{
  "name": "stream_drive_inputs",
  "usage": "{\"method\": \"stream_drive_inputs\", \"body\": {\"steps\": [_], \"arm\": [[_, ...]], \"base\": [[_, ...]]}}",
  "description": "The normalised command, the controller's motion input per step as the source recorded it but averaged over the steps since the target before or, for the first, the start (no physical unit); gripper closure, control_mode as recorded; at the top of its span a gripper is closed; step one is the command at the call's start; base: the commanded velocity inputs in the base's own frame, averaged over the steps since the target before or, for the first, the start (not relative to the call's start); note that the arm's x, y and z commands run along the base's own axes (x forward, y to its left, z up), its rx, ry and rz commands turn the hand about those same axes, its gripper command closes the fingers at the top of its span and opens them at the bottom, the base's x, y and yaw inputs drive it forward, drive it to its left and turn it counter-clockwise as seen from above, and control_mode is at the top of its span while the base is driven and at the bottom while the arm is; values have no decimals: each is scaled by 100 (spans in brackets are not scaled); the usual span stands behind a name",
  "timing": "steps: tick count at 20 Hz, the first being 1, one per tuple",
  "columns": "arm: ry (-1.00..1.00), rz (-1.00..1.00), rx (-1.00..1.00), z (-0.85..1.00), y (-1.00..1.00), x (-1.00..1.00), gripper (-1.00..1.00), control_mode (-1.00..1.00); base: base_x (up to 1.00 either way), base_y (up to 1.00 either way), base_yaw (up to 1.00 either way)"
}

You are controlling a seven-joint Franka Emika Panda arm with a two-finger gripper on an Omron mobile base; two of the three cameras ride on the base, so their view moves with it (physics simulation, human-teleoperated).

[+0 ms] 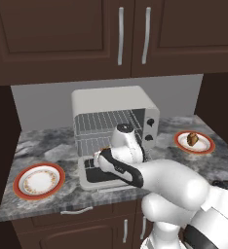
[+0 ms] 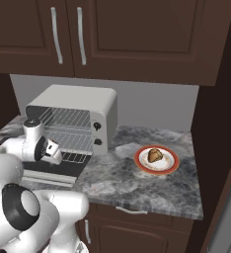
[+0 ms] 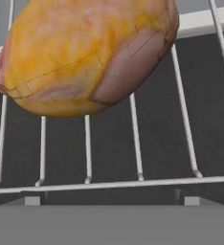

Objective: Open the toaster oven door. Place the bread on the top rack in the toaster oven and place the chicken drumstick on the bottom rack.

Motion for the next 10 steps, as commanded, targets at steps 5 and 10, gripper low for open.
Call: {"method": "stream_drive_inputs", "body": {"steps": [5,10], "arm": [[-4,0,1,-19,6,18,-100,-100],[-6,0,0,-25,2,18,-100,-100]], "base": [[0,0,0],[0,0,0]]}}
